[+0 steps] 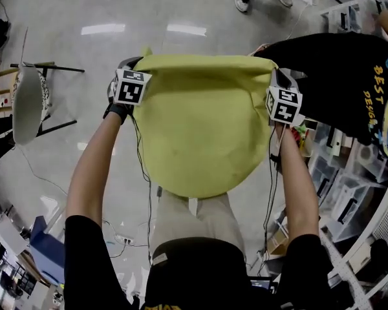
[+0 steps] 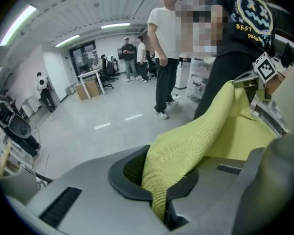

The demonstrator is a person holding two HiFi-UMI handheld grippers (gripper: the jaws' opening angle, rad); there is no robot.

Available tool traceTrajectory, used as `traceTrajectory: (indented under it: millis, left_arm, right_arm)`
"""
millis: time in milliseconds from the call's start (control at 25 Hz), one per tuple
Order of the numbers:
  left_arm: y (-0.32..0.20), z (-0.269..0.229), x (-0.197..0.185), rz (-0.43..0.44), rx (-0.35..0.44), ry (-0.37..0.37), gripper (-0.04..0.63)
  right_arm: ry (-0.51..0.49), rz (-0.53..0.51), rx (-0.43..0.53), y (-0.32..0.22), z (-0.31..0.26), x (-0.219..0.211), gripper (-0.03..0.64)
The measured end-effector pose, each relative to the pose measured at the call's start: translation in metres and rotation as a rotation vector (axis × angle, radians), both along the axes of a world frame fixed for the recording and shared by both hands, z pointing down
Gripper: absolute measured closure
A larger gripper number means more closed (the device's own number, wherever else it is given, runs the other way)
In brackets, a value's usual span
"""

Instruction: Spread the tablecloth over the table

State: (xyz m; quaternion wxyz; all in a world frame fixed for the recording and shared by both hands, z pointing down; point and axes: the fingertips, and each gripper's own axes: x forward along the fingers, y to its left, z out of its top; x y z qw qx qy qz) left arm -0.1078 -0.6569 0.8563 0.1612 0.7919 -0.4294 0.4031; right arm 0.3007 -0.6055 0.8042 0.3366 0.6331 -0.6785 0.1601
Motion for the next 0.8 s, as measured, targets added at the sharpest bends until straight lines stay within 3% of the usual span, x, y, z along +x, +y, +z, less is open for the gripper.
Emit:
traceTrajectory:
  millis: [120,280,480,680,720,760,800]
  left_arm:
    - [0.0,0.021,0.001,-0.049,-0.048,0.039,0.577]
    - [-0.003,0.046,-0.001,-0.079,-0.079,0.027,0.577]
    - [-0.003,0.067,0.002,-0.034,-0.093,-0.03,0.577]
    - [-0.006,0.086,-0.003,-0.026,-0.111,-0.019,0.577]
    - [-0.006,0.088,-0.003,-0.018,-0.114,-0.02,0.564]
    - [-0.007,0.09,-0.003,-0.012,-0.123,-0.016,0.502]
    - [-0.006,0.09,-0.003,-0.01,-0.138,-0.004,0.419]
  right_arm:
    - [-0.016,0.003,-0.036,-0.006,0.028,0.0,0.612]
    - [-0.014,0.008,-0.077,-0.013,0.063,-0.001,0.612]
    - [-0.02,-0.015,-0.154,-0.013,0.104,-0.008,0.612]
    - [-0.012,-0.04,-0.178,-0.015,0.129,-0.013,0.612]
    - [-0.005,-0.037,-0.163,-0.018,0.13,-0.012,0.609]
    - [-0.007,-0.03,-0.147,-0.021,0.129,-0.01,0.578]
    - [-0.023,-0.023,-0.133,-0.023,0.128,-0.009,0.497]
